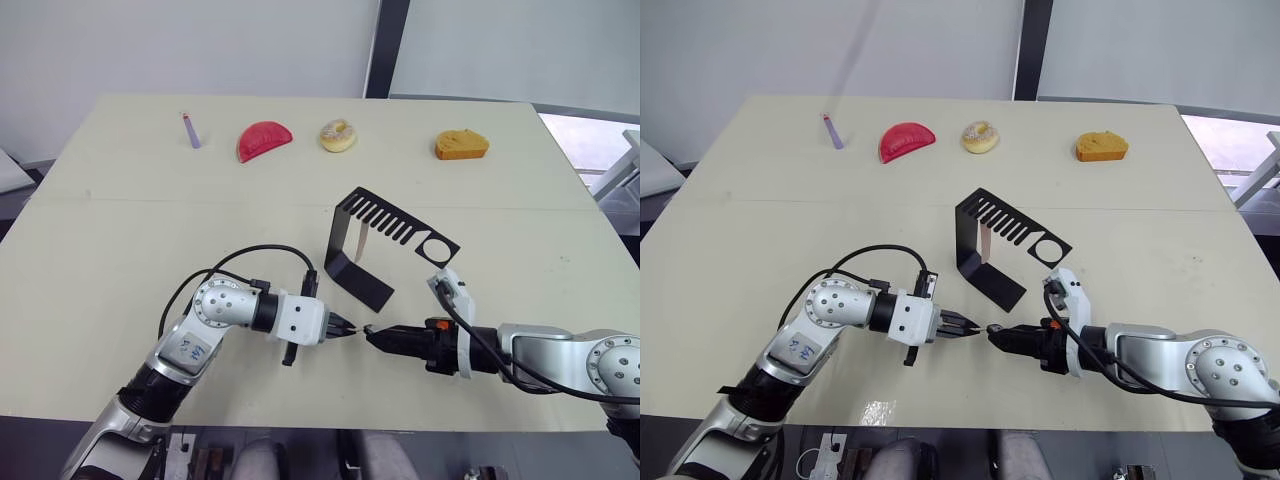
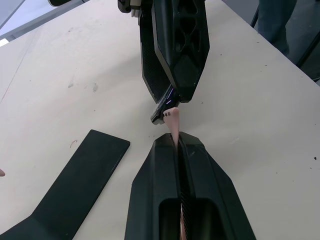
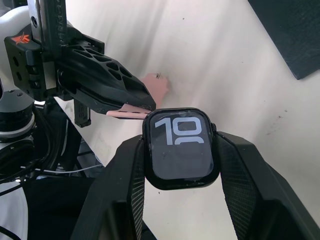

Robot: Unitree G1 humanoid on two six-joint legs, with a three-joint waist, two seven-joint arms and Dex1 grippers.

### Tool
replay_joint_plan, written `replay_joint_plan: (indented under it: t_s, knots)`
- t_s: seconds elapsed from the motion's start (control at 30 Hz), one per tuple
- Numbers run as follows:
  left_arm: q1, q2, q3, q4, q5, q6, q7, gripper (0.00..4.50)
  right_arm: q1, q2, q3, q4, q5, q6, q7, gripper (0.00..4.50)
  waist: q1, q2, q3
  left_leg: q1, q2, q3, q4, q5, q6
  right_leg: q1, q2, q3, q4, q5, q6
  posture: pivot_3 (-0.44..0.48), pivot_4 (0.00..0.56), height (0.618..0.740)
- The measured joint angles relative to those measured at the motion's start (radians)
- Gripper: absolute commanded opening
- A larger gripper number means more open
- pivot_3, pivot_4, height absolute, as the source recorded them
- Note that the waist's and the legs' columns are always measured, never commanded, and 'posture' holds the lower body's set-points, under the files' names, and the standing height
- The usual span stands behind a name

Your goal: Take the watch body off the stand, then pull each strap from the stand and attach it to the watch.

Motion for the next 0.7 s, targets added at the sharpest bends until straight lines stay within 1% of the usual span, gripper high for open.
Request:
replay_joint_plan:
  t_s: [0.7]
  knots:
    - [-0.006,-0.027,-0.003,0.013,0.014,0.026,0.001,0.0,-0.002,-0.004,-0.001,-0.017,-0.03,0.0,0.0,1.6,0.0,0.0,0.0,0.0,0.0,0.0,0.0,0.0,0.0,0.0,0.0,0.0,0.0,0.0,0.0,0.0,0.15,0.737]
